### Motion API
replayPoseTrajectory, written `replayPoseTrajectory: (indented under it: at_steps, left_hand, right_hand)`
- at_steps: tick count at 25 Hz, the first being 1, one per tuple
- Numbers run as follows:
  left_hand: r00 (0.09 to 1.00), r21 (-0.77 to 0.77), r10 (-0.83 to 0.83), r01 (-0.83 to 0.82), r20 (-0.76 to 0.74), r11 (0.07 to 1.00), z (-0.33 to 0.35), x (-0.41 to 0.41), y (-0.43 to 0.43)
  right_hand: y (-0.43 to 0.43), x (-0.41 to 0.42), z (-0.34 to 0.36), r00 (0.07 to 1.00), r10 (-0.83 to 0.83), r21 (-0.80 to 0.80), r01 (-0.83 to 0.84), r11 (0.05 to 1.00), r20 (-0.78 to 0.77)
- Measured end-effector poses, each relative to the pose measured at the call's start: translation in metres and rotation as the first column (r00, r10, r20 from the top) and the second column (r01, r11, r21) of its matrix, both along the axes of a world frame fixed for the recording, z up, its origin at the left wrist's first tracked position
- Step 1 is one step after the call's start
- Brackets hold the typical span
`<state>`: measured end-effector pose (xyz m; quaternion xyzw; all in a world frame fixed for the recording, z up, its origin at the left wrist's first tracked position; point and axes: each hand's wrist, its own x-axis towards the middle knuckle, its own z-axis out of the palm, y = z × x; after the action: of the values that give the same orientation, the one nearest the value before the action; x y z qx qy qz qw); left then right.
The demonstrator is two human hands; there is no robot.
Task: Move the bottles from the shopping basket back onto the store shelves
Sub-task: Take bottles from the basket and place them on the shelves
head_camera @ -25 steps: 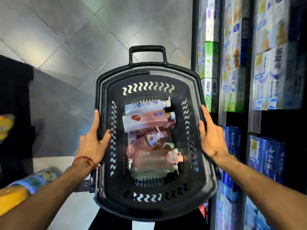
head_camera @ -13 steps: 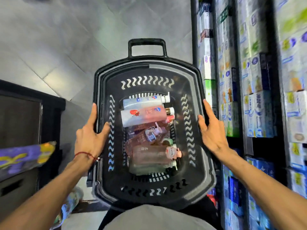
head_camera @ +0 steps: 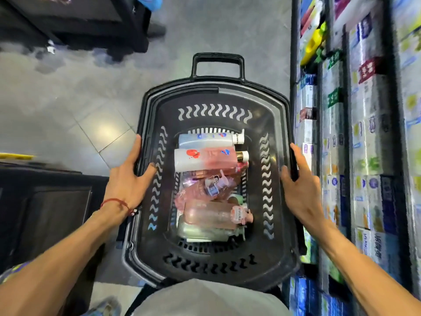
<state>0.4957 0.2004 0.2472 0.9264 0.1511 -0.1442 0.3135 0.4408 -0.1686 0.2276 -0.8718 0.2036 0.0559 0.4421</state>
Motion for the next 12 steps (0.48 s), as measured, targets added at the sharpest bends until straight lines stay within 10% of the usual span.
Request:
replayPoseTrajectory:
  at_steps: [12]
  left_hand:
    - [0.999, -0.150, -0.039, 0.036, -0.022, 0.988, -0.011, 0.261, -0.040]
  right_hand:
    - [-0.039, 0.245, 0.006, 0.999, -0.023, -0.258, 0.016, 0.966, -0.025]
